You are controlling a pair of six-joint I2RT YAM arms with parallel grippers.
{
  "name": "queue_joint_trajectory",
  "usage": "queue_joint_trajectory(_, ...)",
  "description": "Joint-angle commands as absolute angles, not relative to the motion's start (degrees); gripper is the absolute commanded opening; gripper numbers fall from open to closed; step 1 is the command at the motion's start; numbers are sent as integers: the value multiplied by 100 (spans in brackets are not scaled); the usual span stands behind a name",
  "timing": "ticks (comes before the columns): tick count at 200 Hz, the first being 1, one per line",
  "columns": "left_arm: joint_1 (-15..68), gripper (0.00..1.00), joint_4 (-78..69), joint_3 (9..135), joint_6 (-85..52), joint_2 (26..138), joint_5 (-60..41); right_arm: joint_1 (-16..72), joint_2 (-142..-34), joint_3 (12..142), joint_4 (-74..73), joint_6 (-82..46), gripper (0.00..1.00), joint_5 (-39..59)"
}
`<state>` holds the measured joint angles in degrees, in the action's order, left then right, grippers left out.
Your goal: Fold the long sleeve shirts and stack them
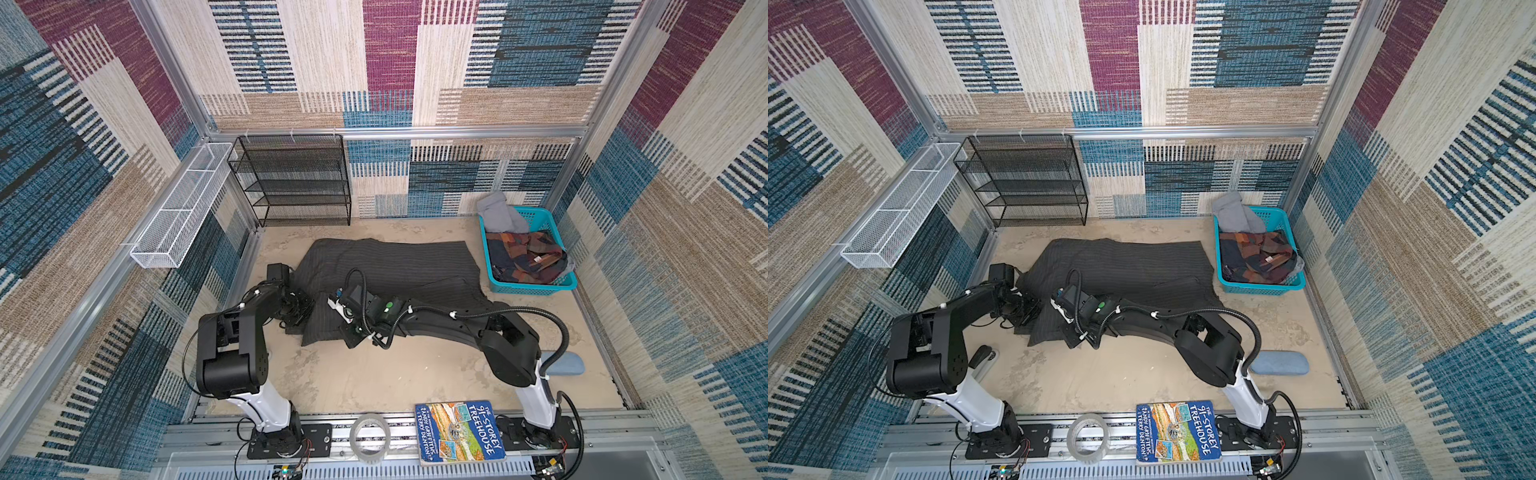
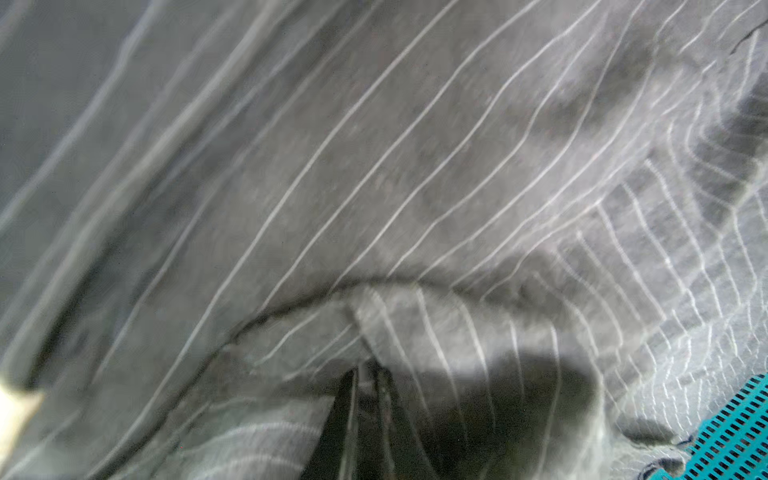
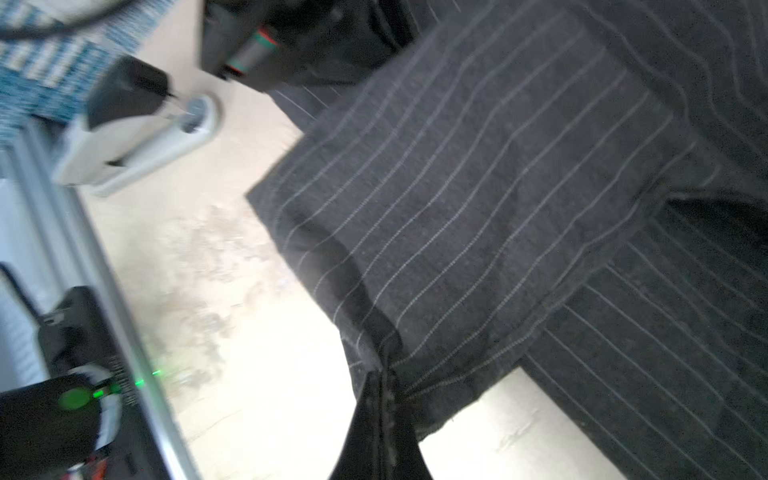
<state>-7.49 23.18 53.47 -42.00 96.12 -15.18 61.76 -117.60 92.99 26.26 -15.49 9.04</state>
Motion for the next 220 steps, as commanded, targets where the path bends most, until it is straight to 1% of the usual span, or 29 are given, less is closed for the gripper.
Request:
queue_joint_trajectory(1, -755, 14, 2258, 5347, -4217, 9547, -1398, 6171, -11483, 9333, 2703, -1346, 0, 1778)
queue_joint_trajectory(24, -755, 14, 2248, 5317, -4193, 9512, -1322, 6049, -11274, 9325, 2695, -1301, 0, 2207)
queue_joint_trajectory(54, -756, 14, 2295, 5347, -4140, 9503, -1213, 5825, -11072, 9316, 2577, -1340, 0, 2514)
queue_joint_trajectory(112, -747, 14, 2349, 5396, -4104, 9518, -1131, 5273, -11037, 9457, 2324, -1489, 0, 2523)
queue_joint_trajectory(158, -745, 13, 2399, 5392, -4061, 9492, -1028, 5153, -11008, 9753, 2402, -1477, 0, 2765)
queue_joint_trajectory(188, -712, 13, 2399, 5355, -4051, 9466, -1021, 5022, -11094, 9703, 2419, -1494, 0, 2390)
queue_joint_trajectory(203, -694, 13, 2399, 5348, -4051, 9445, -1020, 4929, -11324, 9690, 2348, -1570, 0, 2006)
queue_joint_trajectory(220, -670, 13, 2395, 5353, -4050, 9448, -1028, 4797, -11724, 9695, 2087, -1622, 0, 1881)
